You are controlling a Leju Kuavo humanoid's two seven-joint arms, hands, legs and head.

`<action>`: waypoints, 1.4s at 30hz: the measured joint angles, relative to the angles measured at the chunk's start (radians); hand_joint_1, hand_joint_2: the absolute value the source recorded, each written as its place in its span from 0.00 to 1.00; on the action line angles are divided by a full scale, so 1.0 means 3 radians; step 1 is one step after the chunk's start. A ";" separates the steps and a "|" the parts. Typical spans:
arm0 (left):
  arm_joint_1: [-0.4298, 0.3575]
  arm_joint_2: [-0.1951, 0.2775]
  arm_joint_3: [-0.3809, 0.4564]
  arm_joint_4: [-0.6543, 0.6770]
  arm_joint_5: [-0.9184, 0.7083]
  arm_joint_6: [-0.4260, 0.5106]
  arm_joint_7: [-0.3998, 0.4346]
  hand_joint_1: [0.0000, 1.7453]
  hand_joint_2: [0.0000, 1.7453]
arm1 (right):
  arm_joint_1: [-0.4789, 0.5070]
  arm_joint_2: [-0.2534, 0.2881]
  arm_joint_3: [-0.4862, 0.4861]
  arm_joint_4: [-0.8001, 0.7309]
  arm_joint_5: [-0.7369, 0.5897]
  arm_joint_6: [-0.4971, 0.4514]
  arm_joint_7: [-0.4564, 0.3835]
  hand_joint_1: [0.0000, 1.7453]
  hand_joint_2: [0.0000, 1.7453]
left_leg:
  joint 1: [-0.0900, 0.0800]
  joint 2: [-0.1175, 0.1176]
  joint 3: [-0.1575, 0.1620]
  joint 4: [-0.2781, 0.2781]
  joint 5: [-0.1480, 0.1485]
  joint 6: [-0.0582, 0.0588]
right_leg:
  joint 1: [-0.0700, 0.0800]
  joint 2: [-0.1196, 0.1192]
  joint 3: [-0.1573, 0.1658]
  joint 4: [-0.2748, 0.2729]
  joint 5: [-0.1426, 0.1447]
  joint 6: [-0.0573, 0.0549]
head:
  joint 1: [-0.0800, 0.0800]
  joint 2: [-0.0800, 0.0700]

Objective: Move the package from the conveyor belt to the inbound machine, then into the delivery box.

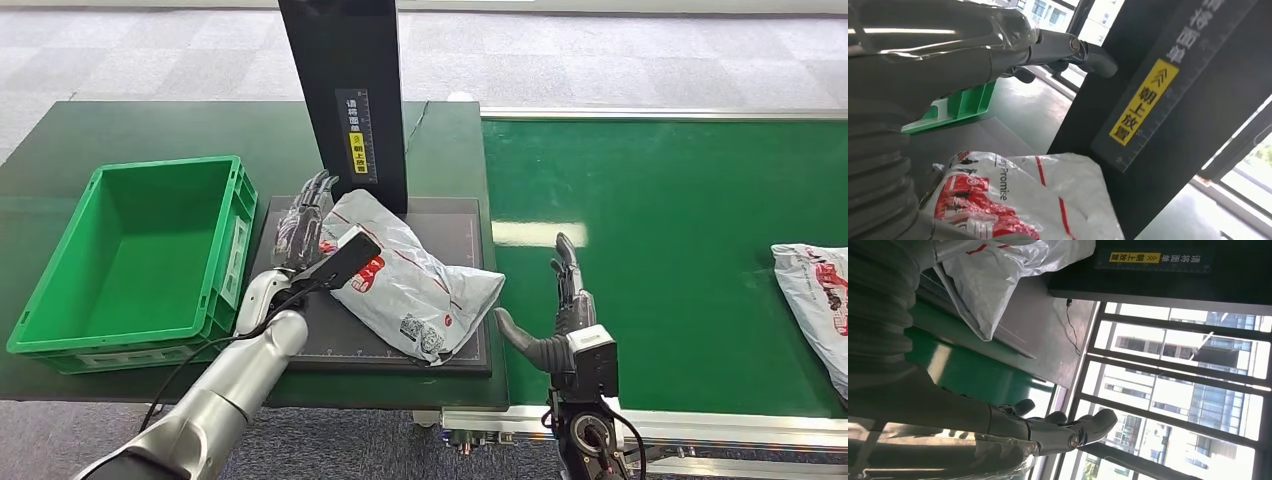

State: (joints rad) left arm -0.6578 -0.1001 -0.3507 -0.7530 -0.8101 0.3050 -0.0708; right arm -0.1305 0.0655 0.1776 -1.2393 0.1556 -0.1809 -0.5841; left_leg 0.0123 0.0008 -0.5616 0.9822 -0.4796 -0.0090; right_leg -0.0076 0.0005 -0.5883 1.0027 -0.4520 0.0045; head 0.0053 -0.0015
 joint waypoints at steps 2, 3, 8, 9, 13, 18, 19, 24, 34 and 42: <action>-0.0050 -0.0014 -0.0041 0.0120 -0.0113 -0.0037 0.0087 0.00 1.00 | 0.0018 0.0011 -0.0007 -0.0013 0.0030 0.0028 0.0015 0.00 1.00 | 0.0000 0.0000 0.0000 0.0000 0.0000 0.0000 | 0.0000 0.0000 -0.0001 0.0000 0.0000 0.0000 | 0.0000 0.0000; -0.0076 -0.0021 -0.0067 0.0183 -0.0175 -0.0086 0.0133 0.00 1.00 | 0.0026 0.0017 -0.0012 -0.0016 0.0043 0.0038 0.0022 0.00 1.00 | 0.0000 0.0000 0.0000 0.0000 0.0000 0.0000 | 0.0000 0.0000 -0.0001 0.0000 0.0000 0.0000 | 0.0000 0.0000; -0.0198 -0.0062 -0.0273 0.0507 -0.0605 -0.0555 0.0323 0.00 1.00 | 0.0053 0.0059 -0.0065 -0.0017 0.0117 0.0089 0.0032 0.00 1.00 | 0.0000 0.0000 0.0000 0.0000 0.0000 0.0000 | 0.0000 0.0000 0.0001 0.0000 0.0000 0.0000 | 0.0000 0.0000; -0.0219 -0.0073 -0.0313 0.0564 -0.0668 -0.0651 0.0340 0.00 1.00 | 0.0060 0.0069 -0.0082 -0.0017 0.0134 0.0099 0.0032 0.00 1.00 | 0.0000 0.0000 0.0000 0.0000 0.0000 0.0000 | 0.0000 0.0000 0.0001 0.0000 0.0000 0.0000 | 0.0000 0.0000; -0.0317 -0.0101 -0.0435 0.0731 -0.0835 -0.0977 0.0308 0.00 1.00 | 0.0087 0.0099 -0.0152 -0.0017 0.0189 0.0135 0.0032 0.00 1.00 | 0.0000 -0.0001 0.0002 0.0000 0.0000 0.0000 | 0.0000 -0.0001 0.0005 0.0000 0.0000 0.0000 | 0.0000 0.0000; -0.0405 -0.0139 -0.0538 0.0853 -0.0945 -0.1203 0.0207 0.46 1.00 | 0.0114 0.0128 -0.0220 -0.0017 0.0238 0.0148 0.0041 0.00 1.00 | 0.0000 -0.0004 0.0013 -0.0001 -0.0001 0.0001 | 0.0000 -0.0004 0.0019 -0.0001 -0.0002 0.0001 | 0.0000 0.0000; -0.0412 -0.0147 -0.0554 0.0868 -0.0955 -0.1223 0.0196 0.67 1.00 | 0.0122 0.0131 -0.0230 -0.0017 0.0247 0.0149 0.0043 0.00 1.00 | 0.0000 -0.0005 0.0015 -0.0001 -0.0001 0.0001 | -0.0001 -0.0004 0.0022 -0.0001 -0.0002 0.0001 | 0.0000 0.0000; -0.0412 -0.0180 -0.0606 0.0912 -0.0991 -0.1248 0.0130 0.94 1.00 | 0.0176 0.0140 -0.0283 -0.0064 0.0263 0.0152 0.0053 0.00 1.00 | -0.0001 -0.0012 0.0022 -0.0001 0.0000 0.0002 | -0.0002 -0.0012 0.0031 -0.0002 -0.0002 0.0002 | 0.0000 0.0000; -0.0414 -0.0215 -0.0613 0.0917 -0.0976 -0.1223 -0.0033 1.00 1.00 | 0.0251 0.0142 -0.0366 -0.0172 0.0183 0.0270 0.0101 0.00 1.00 | -0.0002 -0.0012 0.0025 0.0000 0.0001 0.0002 | -0.0002 -0.0011 0.0033 -0.0002 -0.0002 0.0002 | 0.0000 0.0000; -0.0359 -0.0241 -0.0613 0.0903 -0.0962 -0.0974 -0.0132 0.99 1.00 | 0.0368 0.0147 -0.0489 -0.0257 -0.0078 0.0562 0.0128 0.00 1.00 | -0.0001 -0.0008 0.0024 -0.0001 0.0000 0.0002 | -0.0002 -0.0009 0.0031 -0.0002 -0.0002 0.0002 | 0.0000 0.0000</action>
State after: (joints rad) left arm -0.7657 -0.1724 -0.5344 -0.4821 -1.0986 0.0129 -0.1105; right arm -0.0201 0.1095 0.0309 -1.3165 0.1323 -0.0124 -0.5457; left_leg 0.0119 -0.0016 -0.5543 0.9819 -0.4797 -0.0086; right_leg -0.0081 -0.0021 -0.5792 1.0023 -0.4527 0.0050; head 0.0053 -0.0015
